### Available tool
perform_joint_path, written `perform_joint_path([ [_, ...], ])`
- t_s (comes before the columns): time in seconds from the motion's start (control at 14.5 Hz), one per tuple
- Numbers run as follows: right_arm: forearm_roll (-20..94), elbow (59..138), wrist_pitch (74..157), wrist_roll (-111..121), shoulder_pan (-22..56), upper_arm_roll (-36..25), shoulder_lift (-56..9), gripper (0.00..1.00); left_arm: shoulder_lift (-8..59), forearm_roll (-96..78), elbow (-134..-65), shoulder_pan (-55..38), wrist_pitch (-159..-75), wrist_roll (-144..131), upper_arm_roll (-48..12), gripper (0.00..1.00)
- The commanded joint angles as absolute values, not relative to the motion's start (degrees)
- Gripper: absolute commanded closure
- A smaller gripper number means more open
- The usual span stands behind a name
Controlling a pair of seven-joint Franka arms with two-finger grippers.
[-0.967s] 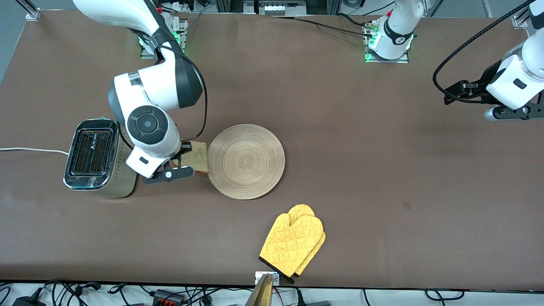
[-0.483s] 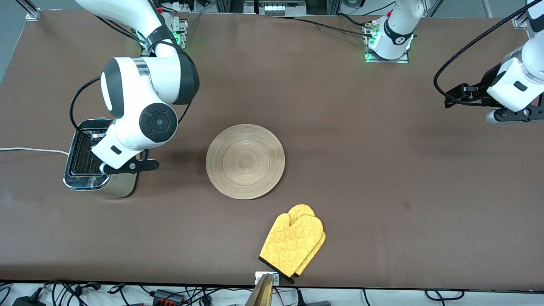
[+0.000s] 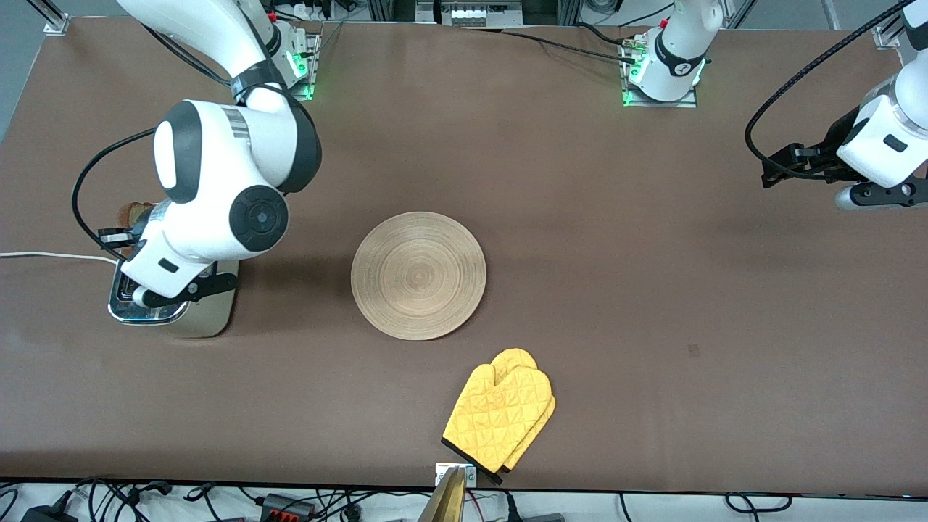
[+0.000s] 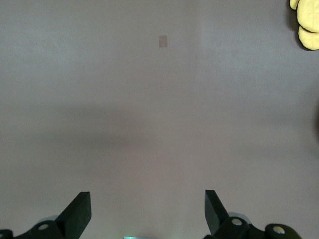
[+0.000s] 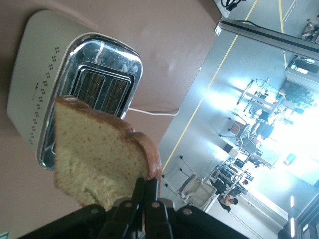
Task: Move plate and put bread in toaster
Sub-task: 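Lift the bread with the right gripper and carry it over the toaster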
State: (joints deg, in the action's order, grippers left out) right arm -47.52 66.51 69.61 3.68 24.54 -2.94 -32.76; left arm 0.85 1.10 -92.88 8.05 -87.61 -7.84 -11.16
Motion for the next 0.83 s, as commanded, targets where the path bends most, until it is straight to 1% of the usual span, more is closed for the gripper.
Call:
perform_joint_path([
  [0.0,-48.7,65.7,68.6,4.7,24.0,-2.7,-33.8,1.00,-1.0,1.1,-94.6,7.6,-88.7,-8.0,-10.5,0.00],
  [0.48,-46.9,66.9,69.9,1.1,21.0,-2.9,-34.3,1.00,-0.9,1.1,-94.5,7.6,-88.5,-7.6,-10.6,0.00],
  [0.76,-46.8,68.9,70.1,-4.3,21.1,-2.9,-34.5,1.00,-0.9,1.1,-94.4,7.6,-88.1,-7.6,-10.7,0.00],
])
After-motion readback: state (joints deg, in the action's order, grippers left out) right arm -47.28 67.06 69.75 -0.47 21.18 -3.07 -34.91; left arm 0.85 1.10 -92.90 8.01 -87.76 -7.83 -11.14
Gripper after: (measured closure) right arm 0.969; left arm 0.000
